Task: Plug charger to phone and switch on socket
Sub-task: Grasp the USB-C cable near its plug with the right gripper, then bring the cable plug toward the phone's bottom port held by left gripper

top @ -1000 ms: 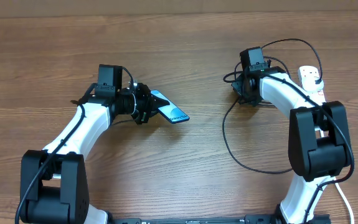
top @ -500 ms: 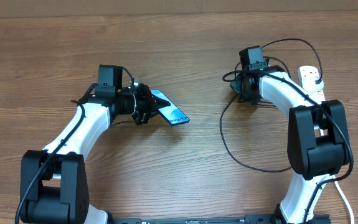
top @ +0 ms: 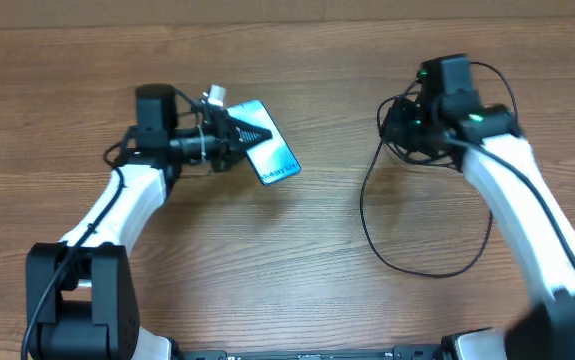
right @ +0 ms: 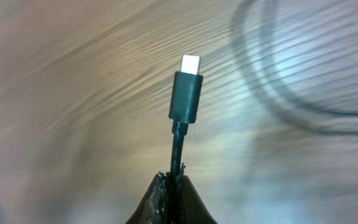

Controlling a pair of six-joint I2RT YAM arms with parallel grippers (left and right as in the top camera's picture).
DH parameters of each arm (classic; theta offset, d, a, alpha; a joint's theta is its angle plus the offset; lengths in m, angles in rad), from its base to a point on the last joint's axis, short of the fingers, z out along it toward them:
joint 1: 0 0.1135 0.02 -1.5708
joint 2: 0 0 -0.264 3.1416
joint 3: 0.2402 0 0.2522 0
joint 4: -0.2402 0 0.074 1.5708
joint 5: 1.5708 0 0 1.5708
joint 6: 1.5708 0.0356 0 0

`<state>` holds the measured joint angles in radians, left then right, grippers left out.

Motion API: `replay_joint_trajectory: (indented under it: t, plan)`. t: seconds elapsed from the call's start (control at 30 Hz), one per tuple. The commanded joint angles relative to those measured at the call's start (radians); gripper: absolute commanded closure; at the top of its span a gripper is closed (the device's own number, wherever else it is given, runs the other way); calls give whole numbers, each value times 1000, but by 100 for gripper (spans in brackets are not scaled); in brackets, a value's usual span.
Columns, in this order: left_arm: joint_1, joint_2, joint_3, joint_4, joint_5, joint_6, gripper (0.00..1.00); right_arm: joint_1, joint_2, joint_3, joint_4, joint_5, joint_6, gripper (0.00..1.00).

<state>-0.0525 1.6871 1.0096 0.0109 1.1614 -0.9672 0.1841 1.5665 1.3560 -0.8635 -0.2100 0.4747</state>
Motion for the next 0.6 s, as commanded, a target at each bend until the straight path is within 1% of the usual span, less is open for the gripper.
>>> replay_joint_trajectory:
  t: [0.0,0.13,0.23,0.3,0.33,0.43,0.5,0.57]
  plan:
    - [43,-7,26,79,145,-7,96,13,-92,11,-110,-262,-225,96]
    - [57,-5,26,149,165,-50,96,40,-154,-11,-241,-386,-369,96]
    - [57,21,30,277,202,-103,96,90,-177,-33,-325,-499,-495,96]
    - [57,55,40,372,241,-157,96,127,-181,-46,-360,-549,-546,96]
    - [56,93,53,452,279,-199,96,155,-181,-54,-378,-576,-555,96]
    - [53,179,87,572,339,-275,96,227,-181,-84,-367,-557,-555,96]
    - [49,220,101,579,340,-306,96,267,-180,-98,-348,-499,-548,96]
    - [43,250,105,580,340,-308,96,304,-180,-103,-322,-425,-515,96]
